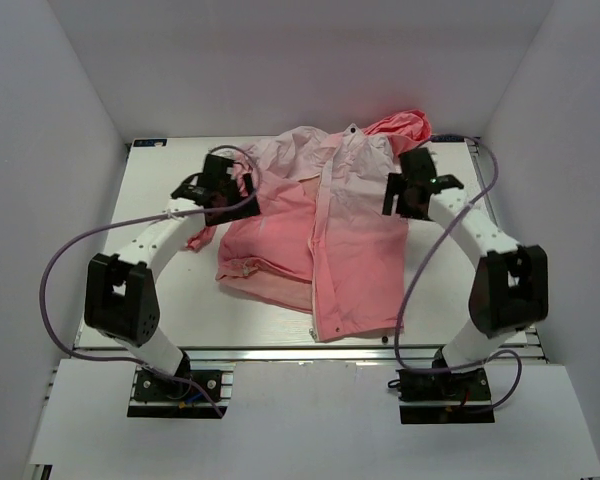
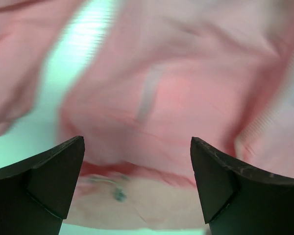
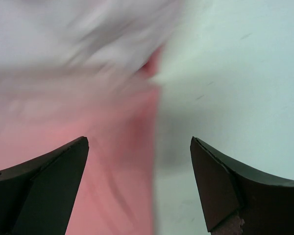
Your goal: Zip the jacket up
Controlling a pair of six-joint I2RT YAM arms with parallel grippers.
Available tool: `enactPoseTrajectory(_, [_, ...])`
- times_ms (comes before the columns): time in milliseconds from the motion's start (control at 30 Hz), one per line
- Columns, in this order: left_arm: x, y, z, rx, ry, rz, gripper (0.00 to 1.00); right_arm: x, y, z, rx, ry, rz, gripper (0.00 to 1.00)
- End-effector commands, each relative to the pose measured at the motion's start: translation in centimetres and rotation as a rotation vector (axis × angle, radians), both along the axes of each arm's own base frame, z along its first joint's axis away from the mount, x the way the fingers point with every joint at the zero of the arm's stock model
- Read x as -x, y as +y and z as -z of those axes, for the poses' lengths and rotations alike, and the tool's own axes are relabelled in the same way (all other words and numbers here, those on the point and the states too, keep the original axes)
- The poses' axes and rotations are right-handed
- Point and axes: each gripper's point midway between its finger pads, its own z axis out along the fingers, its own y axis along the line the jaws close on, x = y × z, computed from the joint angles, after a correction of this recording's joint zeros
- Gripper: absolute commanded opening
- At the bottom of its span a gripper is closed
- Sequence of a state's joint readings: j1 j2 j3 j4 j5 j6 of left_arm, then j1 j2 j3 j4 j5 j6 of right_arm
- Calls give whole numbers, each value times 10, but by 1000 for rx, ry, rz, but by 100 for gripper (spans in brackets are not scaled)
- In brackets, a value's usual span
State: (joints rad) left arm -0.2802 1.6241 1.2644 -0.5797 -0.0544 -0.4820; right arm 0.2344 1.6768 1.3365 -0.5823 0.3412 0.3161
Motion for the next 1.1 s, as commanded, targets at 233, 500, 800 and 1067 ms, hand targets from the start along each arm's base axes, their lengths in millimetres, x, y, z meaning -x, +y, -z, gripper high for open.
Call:
enactPoseTrajectory(233, [90,-96,3,-456,-140,632,98,122,90,28,-220,142,-274,89])
enactPoseTrajectory(500, [92,-113,4,-514,-348,925,98,135,97,36,-265,172,-327,89])
enactPoseTrajectory(800, [107,-131,54,-486,-246,1141,96,128,101,43,-271,191,-333,90])
enactPoseTrajectory(1067, [96,-138,69,-501,-200,1120,92,128,100,48,-297,206,-337,89])
